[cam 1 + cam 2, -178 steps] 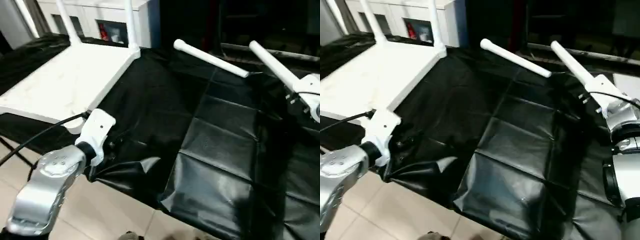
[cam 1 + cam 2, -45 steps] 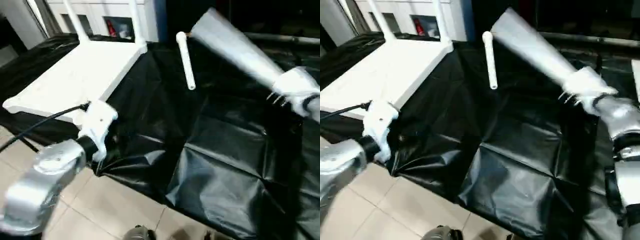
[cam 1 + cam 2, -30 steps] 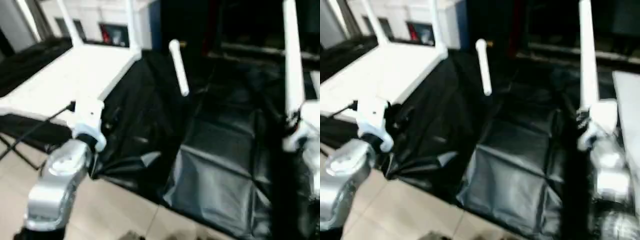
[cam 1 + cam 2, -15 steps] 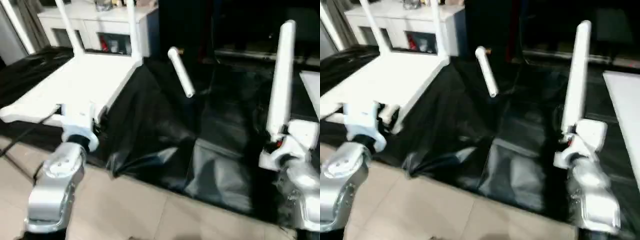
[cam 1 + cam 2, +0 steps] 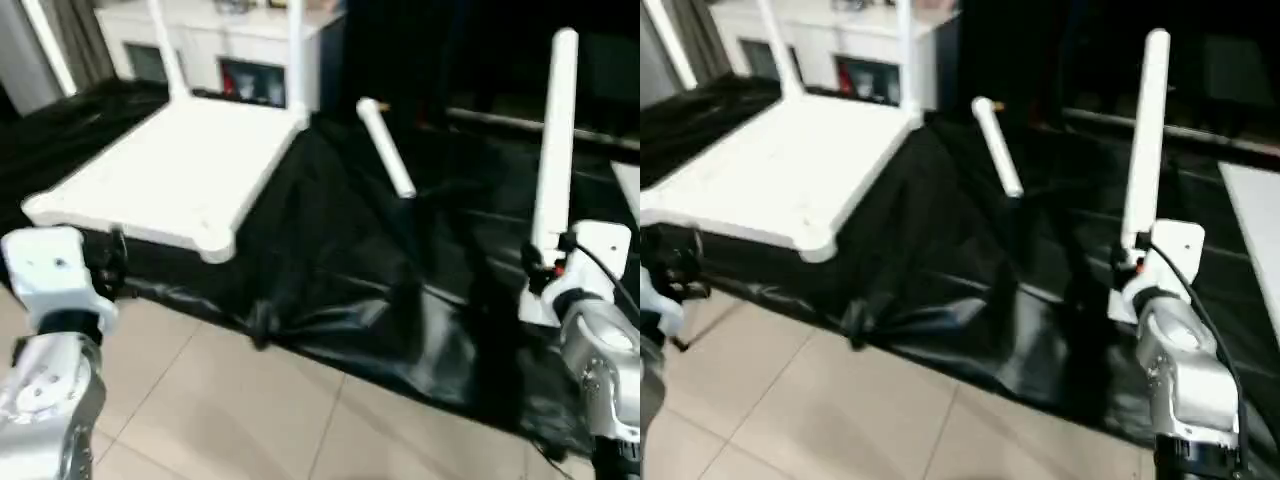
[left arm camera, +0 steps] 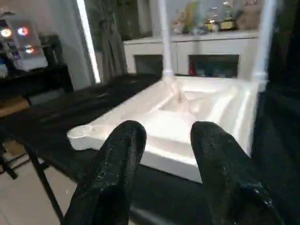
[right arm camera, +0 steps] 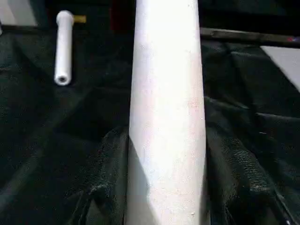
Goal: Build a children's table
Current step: Pick table leg
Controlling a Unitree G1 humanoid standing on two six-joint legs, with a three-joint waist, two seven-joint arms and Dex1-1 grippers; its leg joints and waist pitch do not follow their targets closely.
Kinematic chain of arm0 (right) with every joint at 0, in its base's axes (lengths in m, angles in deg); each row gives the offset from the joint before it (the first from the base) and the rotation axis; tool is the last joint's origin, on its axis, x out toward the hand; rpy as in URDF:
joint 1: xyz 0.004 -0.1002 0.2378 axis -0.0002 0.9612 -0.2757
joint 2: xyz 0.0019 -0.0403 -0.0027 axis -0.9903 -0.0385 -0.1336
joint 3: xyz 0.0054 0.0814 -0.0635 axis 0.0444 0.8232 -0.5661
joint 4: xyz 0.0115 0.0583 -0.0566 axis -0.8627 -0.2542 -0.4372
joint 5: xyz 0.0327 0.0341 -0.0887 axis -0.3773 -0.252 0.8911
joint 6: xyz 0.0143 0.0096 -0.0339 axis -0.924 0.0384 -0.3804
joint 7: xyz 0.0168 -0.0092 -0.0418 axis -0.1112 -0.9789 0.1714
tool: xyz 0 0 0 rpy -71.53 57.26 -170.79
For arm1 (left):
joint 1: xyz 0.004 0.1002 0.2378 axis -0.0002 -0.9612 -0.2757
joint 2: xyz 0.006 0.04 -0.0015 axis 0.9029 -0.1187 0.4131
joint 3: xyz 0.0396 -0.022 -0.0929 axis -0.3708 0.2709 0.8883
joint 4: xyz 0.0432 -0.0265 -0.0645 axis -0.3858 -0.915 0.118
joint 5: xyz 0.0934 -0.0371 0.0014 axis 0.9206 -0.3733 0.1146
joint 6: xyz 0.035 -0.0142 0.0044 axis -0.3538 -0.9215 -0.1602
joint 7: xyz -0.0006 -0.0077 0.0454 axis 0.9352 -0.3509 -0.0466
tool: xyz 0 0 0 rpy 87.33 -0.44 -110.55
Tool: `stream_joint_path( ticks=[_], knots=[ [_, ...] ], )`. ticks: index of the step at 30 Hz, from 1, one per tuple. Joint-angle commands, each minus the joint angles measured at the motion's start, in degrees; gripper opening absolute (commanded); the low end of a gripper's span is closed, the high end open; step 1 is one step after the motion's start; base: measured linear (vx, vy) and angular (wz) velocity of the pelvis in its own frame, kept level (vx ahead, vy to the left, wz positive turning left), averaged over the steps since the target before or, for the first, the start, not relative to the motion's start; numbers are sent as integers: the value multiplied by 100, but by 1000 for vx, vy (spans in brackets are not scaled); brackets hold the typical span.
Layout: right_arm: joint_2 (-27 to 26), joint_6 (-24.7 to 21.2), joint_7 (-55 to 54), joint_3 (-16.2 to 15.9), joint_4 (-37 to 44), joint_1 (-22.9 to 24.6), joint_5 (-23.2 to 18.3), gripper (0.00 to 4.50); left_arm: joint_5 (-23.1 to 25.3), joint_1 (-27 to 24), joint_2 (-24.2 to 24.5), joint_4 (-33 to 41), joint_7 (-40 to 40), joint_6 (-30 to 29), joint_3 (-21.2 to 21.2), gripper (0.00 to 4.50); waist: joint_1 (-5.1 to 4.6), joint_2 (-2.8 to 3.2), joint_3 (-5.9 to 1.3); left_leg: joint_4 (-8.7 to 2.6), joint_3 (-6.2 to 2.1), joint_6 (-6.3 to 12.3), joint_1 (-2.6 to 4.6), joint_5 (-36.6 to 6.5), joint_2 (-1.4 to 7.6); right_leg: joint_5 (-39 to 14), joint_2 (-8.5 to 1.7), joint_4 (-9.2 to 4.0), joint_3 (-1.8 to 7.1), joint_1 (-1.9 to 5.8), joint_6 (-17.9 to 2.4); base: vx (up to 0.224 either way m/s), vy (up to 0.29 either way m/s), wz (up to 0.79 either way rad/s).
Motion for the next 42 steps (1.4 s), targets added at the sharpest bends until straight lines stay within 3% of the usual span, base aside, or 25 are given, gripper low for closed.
stream_joint_path(
  ticks=[1, 3, 5, 6, 7, 8, 10, 13, 14, 15, 16, 20, 21, 22, 23, 24, 25, 27, 29, 30, 31, 32, 34, 37, 42],
  knots=[
    [18, -60, 45, -59, -27, -120, -40, 189, -54, -7, -10, 16, -21, -82, 60, 213, -283, 106, -343, -908, -965, 1127, 757, -1992, 863, -330, 30, 448, 12, -748, -98, 151, 67, -2],
    [15, -61, 51, -63, -36, -128, -32, 189, -59, 4, -2, -1, -16, -79, 56, 213, -271, 64, -348, -785, -931, 1801, 736, -1208, 881, 23, -67, 628, 52, -991, 324, 148, 21, -4],
    [6, -65, 67, -62, -51, -129, 0, 189, -54, 43, 20, -49, -2, -80, 36, 213, -228, -122, -348, -680, -494, 2082, 552, -219, 557, 855, -201, 324, 145, -1101, 138, 131, -17, 2],
    [-1, -60, 76, -53, -34, -95, 7, 189, -56, 67, 23, -73, 16, -78, 31, 213, -165, -174, -284, -629, -225, 1828, 345, -523, 281, 980, -277, -20, 225, -913, -58, 110, -83, 6],
    [-14, -54, 75, -30, 13, -17, 13, 189, -54, 91, 32, -102, 47, -79, 27, 213, 4, -404, -215, -289, 73, 1326, -37, -1328, -231, -1126, -499, -633, 691, -367, -168, 110, -83, 6],
    [-25, -48, 71, -15, 46, 38, 16, 189, -55, 106, 39, -122, 69, -77, 28, 213, 124, -514, -357, 384, -46, 964, -223, -743, -274, -2843, -999, -874, 1137, 34, -848, 125, -62, 7],
    [-44, -50, 65, 3, 140, 186, 4, 189, -57, 156, 64, -205, 112, -70, 28, 213, 216, -402, -359, 536, -205, 543, -612, -93, -199, -1993, -919, -723, 1120, 288, -1604, 169, -22, 2],
    [-108, -44, 105, -19, 306, 363, -64, 189, -66, 296, 133, -399, 173, -40, 27, 213, 228, 38, -235, -121, -234, 437, -505, 503, 100, -1491, -452, -754, 496, 106, -2002, 137, 35, 8],
    [-139, -84, 99, -15, 356, 393, -89, 189, -66, 331, 154, -445, 187, -33, 18, 213, 138, 300, -221, -597, -333, 396, -109, -344, 279, -1645, 95, -485, 129, -281, -1345, 101, 113, 3],
    [-166, -116, 92, -8, 424, 427, -112, 189, -66, 376, 169, -491, 199, -32, 2, 213, -68, 247, -149, -762, -580, 502, 39, -1461, 525, -1523, 208, -221, 73, -478, -1046, 122, 102, 6],
    [-166, -116, 92, -8, 424, 427, -112, 189, -66, 376, 169, -491, 199, -32, 2, 213, 8, 339, -294, -982, -531, -560, 643, -2814, 1215, -447, -7, 524, 162, -898, -218, 122, 102, 6],
    [-297, -137, 17, 2, 609, 552, -82, 189, -92, 657, 241, -801, 315, 13, -113, 213, 98, 308, -229, -1139, 366, -536, 710, -2488, 920, 759, -192, 320, -60, -1038, -458, 145, 25, -45],
    [-297, -137, 17, 2, 609, 552, -82, 189, -92, 657, 241, -801, 315, 13, -113, 213, 63, 112, -206, -1027, 552, -459, 725, -2648, 719, 587, -213, 71, 43, -978, -649, 197, -84, -49],
    [-322, -136, -7, 8, 621, 560, -72, 189, -92, 702, 254, -854, 329, 24, -126, 213, 328, -202, -266, 141, 689, 57, 356, -2215, -314, -2023, -541, -780, 1289, -196, -1634, 197, -84, -49],
    [-322, -136, -7, 8, 621, 560, -72, 189, -92, 702, 254, -854, 329, 24, -126, 213, 461, -179, -311, 354, 367, 158, 12, -1517, -285, -2151, -841, -736, 1623, 224, -2059, 262, -70, -58],
    [-347, -124, -27, 12, 618, 553, -69, 189, -94, 749, 269, -912, 342, 39, -133, 213, 528, -185, -318, 588, 77, 4, -402, -658, -412, -1383, -501, -559, 1755, 475, -2191, 270, -37, -64],
    [-329, -96, -2, -21, 613, 545, -48, 189, -89, 808, 281, -986, 353, 53, -147, 213, 472, -251, -227, 711, -155, 255, -767, -209, -328, -584, -676, -450, 1474, 541, -1977, 270, -37, -64],
    [-215, -91, 115, -154, 585, 510, 27, 189, -89, 858, 275, -1064, 355, 20, -173, 213, 316, -30, -366, 626, -291, 214, -697, 758, -380, 871, -451, -480, 1043, 195, -1700, 170, -26, -18],
    [87, -158, 386, -437, 501, 406, 210, 189, -61, 849, 248, -1133, 352, 8, -259, 213, 282, 346, -281, -250, -346, 552, -682, 1743, -132, 140, -68, -679, 520, -95, -1135, 148, 19, -4],
    [128, -167, 423, -473, 489, 391, 233, 189, -55, 845, 245, -1139, 351, 9, -272, 213, 131, 617, -381, -546, -706, 858, -518, 1670, 439, 322, 147, -216, 232, -136, -452, 185, 122, -27],
    [305, -257, 551, -595, 416, 311, 316, 189, -51, 818, 245, -1135, 395, 32, -346, 213, -60, 586, -301, -788, -1038, 1324, -471, 1235, 761, 193, 192, 221, 135, -307, -243, 185, 122, -27],
    [474, -300, 652, -697, 330, 235, 375, 189, -37, 800, 254, -1123, 447, 54, -434, 213, 6, 578, -471, -578, -1198, 1654, -97, 1867, 922, 247, 70, 456, 294, -606, -136, 164, 101, -19],
    [812, -414, 848, -910, 96, 44, 523, 189, -51, 776, 295, -1062, 620, 104, -625, 213, 62, 432, -521, -368, -1125, 1526, -107, 5115, 701, 1701, -232, 214, 573, -697, 281, 102, 45, 5],
    [1107, -529, 1080, -1120, -157, -166, 673, 189, -67, 781, 368, -1018, 833, 136, -829, 213, 238, 157, -481, -246, -470, 764, -751, 2063, -17, 2524, -581, -164, 598, -314, 115, 0, 0, 0],
    [1556, -837, 2005, -1854, -983, -957, 924, 189, -83, 735, 807, -987, 1490, 135, -1354, 213, 165, 261, -260, -655, -388, -186, -531, -1896, 313, -1495, -368, -306, 435, -485, -915, -54, 5, -3]
  ],
)
